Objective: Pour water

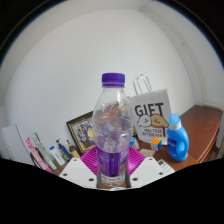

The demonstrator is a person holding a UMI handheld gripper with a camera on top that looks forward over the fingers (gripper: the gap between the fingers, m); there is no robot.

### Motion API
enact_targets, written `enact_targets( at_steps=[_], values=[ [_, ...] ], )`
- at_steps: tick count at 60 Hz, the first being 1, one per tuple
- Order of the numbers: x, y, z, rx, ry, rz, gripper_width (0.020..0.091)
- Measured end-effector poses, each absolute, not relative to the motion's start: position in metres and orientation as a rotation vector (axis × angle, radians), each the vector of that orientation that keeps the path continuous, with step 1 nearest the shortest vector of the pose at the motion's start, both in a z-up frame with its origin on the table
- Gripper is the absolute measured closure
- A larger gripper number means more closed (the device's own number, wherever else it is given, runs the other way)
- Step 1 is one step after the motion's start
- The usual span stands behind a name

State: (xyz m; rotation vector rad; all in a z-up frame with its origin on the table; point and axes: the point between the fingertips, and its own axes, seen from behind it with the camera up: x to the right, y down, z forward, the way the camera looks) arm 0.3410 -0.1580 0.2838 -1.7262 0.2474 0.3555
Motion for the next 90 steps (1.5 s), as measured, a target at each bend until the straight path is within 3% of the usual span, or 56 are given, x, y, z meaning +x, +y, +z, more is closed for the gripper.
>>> enact_targets(
  at_steps=[8,24,39,46,54,60,63,73,90],
  values=[
    [0.398,-0.153,0.25,-1.759,0.115,0.098,0.0784],
    [0.428,-0.155,0.132,-1.897,-0.022,-0.019,0.0783],
    [0.424,-0.164,0.072,-1.95,-0.022,-0.006,0.0774],
    [0.425,-0.171,0.073,-1.915,-0.014,-0.025,0.0708],
    [0.428,-0.178,0.07,-1.95,0.055,0.021,0.0581],
    [0.434,-0.188,0.074,-1.992,0.112,0.015,0.0304],
    [0.437,-0.196,0.079,-2.008,0.141,0.001,0.0241],
    [0.431,-0.236,0.106,-2.072,0.207,-0.055,0.0248],
    [0.346,-0.335,0.181,-2.171,0.219,-0.083,0.0246]
  ],
)
